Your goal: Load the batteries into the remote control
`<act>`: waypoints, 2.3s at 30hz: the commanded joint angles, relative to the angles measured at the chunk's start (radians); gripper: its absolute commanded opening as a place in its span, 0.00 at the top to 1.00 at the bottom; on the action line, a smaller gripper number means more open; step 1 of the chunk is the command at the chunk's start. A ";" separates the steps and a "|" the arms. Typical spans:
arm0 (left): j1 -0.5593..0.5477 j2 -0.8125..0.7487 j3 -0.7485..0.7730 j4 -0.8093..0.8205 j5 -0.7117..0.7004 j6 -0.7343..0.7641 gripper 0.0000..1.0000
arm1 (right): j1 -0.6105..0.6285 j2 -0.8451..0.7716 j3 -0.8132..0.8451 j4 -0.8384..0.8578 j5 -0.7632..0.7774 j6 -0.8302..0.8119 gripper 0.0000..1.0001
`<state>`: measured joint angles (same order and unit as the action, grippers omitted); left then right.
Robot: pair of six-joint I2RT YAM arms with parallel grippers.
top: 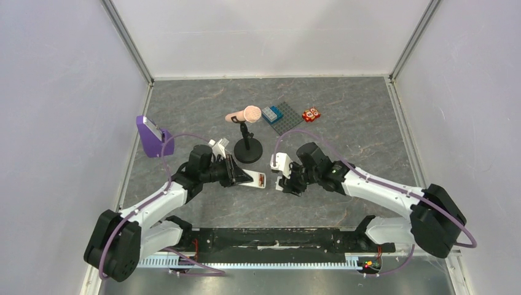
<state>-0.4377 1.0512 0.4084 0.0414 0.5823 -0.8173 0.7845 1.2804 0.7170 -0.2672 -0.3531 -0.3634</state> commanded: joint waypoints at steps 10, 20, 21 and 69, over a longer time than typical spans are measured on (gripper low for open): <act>-0.089 0.029 0.046 0.065 0.086 0.077 0.98 | 0.187 -0.056 -0.021 0.138 0.149 0.129 0.62; -0.120 0.030 0.055 0.040 0.083 0.104 0.98 | 0.241 -0.007 0.002 0.154 0.234 0.155 0.64; -0.122 0.029 0.055 0.039 0.083 0.105 0.98 | 0.243 -0.004 0.003 0.153 0.238 0.155 0.64; -0.154 0.053 0.039 0.187 0.209 0.025 0.98 | 0.274 0.036 0.105 0.120 0.240 0.158 0.57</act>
<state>-0.5716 1.1141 0.4294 0.1013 0.6647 -0.7429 1.0542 1.3064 0.7551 -0.2199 -0.0952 -0.2157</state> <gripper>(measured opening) 0.281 0.500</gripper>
